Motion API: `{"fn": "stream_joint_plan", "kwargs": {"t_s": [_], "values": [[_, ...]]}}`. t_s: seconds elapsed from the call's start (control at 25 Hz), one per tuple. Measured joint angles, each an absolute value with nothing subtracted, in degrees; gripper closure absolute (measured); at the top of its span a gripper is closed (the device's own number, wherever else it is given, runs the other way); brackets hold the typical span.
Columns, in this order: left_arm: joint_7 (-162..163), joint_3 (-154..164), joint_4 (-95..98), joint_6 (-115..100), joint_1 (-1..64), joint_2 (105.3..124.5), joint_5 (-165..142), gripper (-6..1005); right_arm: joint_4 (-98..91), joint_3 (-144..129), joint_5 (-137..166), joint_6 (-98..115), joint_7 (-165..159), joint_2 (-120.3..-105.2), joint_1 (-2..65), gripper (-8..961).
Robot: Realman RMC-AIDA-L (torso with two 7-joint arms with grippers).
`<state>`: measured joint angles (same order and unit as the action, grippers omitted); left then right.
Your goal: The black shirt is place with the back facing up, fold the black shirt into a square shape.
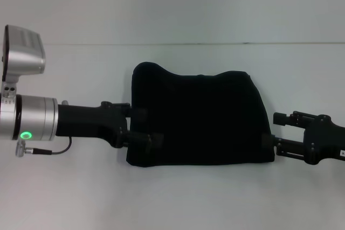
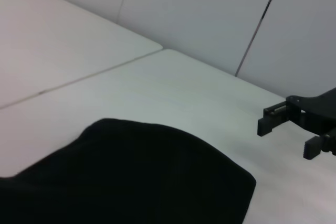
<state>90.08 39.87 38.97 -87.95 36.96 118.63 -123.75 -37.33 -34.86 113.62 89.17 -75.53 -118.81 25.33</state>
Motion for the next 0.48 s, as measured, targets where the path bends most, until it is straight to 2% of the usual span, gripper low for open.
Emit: {"fn": "stream_joint_plan", "kwargs": {"t_s": [0.24,0.48], "values": [[89.8,39.9,39.0,-88.2,36.9,118.74,-123.9,76,-37.1,-34.9,113.7,88.4,-74.9,-118.91,25.4,220],[83.0,38.8,38.9,-87.6,36.0,120.83,-121.8,76,-35.8,-35.5,113.7,87.9,-74.5,-118.92,26.2,220]]}}
